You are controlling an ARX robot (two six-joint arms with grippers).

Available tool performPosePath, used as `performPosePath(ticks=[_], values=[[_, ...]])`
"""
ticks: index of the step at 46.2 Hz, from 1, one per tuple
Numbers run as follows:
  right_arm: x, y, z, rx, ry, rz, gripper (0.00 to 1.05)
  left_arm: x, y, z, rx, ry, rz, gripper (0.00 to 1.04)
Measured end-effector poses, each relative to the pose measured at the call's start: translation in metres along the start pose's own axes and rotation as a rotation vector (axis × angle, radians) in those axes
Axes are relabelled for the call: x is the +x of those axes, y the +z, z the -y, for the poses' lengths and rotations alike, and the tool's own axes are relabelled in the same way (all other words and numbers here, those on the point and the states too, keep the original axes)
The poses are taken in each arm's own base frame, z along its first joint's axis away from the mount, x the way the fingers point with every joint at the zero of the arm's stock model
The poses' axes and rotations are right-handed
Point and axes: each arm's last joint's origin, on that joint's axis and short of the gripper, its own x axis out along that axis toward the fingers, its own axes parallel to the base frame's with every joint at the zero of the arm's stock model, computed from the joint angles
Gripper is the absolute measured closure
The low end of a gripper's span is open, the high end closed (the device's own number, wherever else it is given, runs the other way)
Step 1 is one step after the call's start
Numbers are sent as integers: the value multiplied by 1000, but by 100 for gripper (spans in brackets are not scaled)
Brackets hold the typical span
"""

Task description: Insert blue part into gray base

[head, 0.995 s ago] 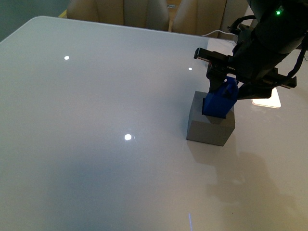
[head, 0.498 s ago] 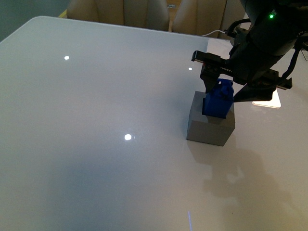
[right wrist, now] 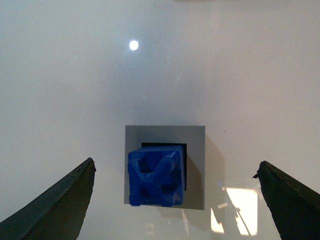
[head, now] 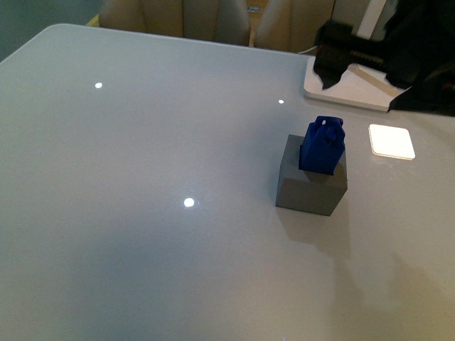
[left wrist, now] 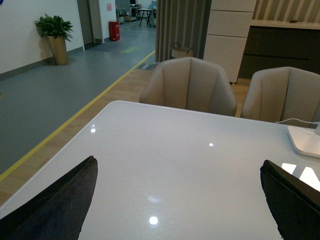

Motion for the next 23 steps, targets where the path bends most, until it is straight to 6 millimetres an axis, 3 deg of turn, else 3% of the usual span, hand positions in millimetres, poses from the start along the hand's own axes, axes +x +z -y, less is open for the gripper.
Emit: performPosePath(ticks=[5, 9, 13, 16, 23], values=[[-36, -3, 8, 5, 3, 112, 9, 0, 0, 0, 0, 0, 0, 7], [-49, -9, 13, -19, -2, 204, 12, 0, 0, 0, 0, 0, 0, 7], [-53, -20, 23, -83, 51, 506, 26, 0, 0, 0, 0, 0, 0, 7], [-60, -40, 40, -146, 70, 678, 39, 0, 0, 0, 0, 0, 0, 7], [-89, -58, 67, -175, 71, 858, 65, 0, 0, 0, 0, 0, 0, 7]])
